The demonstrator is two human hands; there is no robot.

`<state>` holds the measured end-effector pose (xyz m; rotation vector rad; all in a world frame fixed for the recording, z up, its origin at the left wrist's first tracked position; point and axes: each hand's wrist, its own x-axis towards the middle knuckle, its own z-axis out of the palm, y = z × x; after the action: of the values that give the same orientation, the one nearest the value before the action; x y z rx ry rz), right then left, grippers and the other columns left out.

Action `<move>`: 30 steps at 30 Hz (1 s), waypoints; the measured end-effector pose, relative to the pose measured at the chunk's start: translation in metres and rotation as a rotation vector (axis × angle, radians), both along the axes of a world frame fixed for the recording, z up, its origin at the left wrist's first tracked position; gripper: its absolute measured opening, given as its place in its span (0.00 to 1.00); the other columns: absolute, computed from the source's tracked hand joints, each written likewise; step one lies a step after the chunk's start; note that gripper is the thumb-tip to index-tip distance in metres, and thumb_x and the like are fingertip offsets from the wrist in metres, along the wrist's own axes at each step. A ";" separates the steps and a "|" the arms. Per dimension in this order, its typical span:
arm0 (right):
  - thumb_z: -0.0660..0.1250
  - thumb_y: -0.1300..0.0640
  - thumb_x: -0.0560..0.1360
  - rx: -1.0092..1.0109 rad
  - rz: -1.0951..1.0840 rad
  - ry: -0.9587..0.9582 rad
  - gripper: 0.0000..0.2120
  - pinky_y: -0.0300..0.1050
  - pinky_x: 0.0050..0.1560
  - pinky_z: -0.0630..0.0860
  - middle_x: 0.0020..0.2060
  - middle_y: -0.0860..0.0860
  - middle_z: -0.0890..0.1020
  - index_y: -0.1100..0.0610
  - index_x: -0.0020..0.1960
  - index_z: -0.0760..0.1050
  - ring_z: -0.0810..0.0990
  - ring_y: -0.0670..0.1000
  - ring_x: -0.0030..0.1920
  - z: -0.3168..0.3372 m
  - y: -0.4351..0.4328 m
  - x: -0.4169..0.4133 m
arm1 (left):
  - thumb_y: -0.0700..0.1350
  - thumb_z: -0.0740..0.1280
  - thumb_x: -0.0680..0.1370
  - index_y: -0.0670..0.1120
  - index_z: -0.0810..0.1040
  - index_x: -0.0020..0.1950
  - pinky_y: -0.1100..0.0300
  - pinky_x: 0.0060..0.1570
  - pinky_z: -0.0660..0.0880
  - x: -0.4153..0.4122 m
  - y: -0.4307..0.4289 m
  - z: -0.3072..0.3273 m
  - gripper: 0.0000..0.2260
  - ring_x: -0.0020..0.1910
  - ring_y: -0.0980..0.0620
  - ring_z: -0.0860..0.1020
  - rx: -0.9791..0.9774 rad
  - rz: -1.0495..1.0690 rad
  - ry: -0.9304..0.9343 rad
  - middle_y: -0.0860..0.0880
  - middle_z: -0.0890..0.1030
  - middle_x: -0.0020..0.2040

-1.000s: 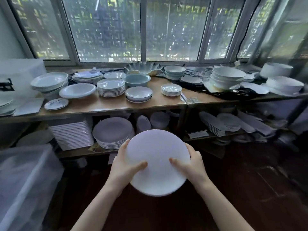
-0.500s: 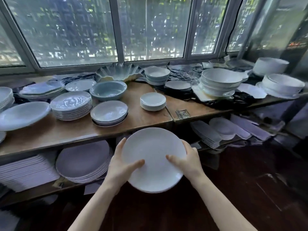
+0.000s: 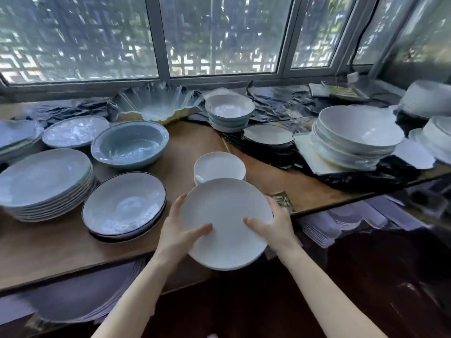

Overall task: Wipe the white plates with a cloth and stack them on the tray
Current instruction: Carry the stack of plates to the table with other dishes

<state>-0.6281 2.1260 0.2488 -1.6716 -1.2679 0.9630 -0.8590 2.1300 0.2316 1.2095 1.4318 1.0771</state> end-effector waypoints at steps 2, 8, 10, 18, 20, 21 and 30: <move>0.75 0.47 0.62 -0.009 0.026 0.008 0.34 0.59 0.62 0.76 0.61 0.58 0.75 0.48 0.67 0.74 0.77 0.58 0.60 -0.004 0.034 0.005 | 0.55 0.80 0.57 0.65 0.65 0.71 0.48 0.62 0.75 0.004 0.031 -0.002 0.44 0.62 0.56 0.75 -0.008 0.009 0.012 0.62 0.75 0.63; 0.71 0.43 0.60 -0.067 0.061 -0.037 0.38 0.47 0.57 0.71 0.55 0.50 0.69 0.42 0.70 0.70 0.71 0.49 0.54 -0.014 0.129 0.023 | 0.56 0.80 0.55 0.81 0.65 0.56 0.56 0.55 0.77 0.024 0.114 -0.016 0.38 0.59 0.61 0.76 -0.019 0.083 0.003 0.70 0.74 0.59; 0.71 0.43 0.60 -0.081 0.099 -0.039 0.38 0.44 0.53 0.70 0.53 0.48 0.68 0.42 0.70 0.69 0.69 0.43 0.49 -0.021 0.162 0.030 | 0.55 0.81 0.56 0.80 0.65 0.56 0.60 0.52 0.76 0.031 0.140 -0.021 0.38 0.58 0.64 0.75 -0.017 0.116 0.010 0.74 0.73 0.56; 0.71 0.42 0.60 -0.130 0.259 -0.035 0.38 0.35 0.44 0.66 0.52 0.46 0.66 0.41 0.70 0.68 0.68 0.37 0.49 -0.051 0.275 0.040 | 0.54 0.81 0.56 0.62 0.69 0.62 0.60 0.48 0.75 0.044 0.224 -0.048 0.38 0.54 0.65 0.77 -0.138 0.291 0.092 0.66 0.77 0.54; 0.71 0.41 0.60 -0.159 0.279 -0.051 0.39 0.37 0.46 0.68 0.52 0.46 0.66 0.41 0.71 0.68 0.70 0.38 0.49 -0.060 0.295 0.038 | 0.53 0.81 0.57 0.62 0.70 0.61 0.62 0.46 0.75 0.042 0.237 -0.056 0.36 0.51 0.68 0.77 -0.180 0.314 0.090 0.68 0.78 0.52; 0.71 0.41 0.60 -0.178 0.282 -0.060 0.39 0.39 0.48 0.69 0.53 0.47 0.67 0.41 0.71 0.68 0.71 0.39 0.49 -0.065 0.302 0.036 | 0.53 0.81 0.57 0.63 0.70 0.60 0.64 0.44 0.74 0.041 0.243 -0.060 0.35 0.50 0.69 0.77 -0.195 0.319 0.094 0.70 0.78 0.51; 0.77 0.47 0.70 -0.246 0.248 -0.093 0.33 0.36 0.42 0.69 0.54 0.46 0.69 0.39 0.71 0.67 0.74 0.45 0.51 -0.097 0.337 0.020 | 0.58 0.79 0.58 0.69 0.69 0.62 0.67 0.45 0.70 0.028 0.278 -0.073 0.34 0.53 0.71 0.74 -0.258 0.339 0.218 0.70 0.78 0.53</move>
<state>-0.6080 2.4628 0.1514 -1.7906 -1.4939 1.2437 -0.8315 2.4083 0.1585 0.9399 1.9320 0.9639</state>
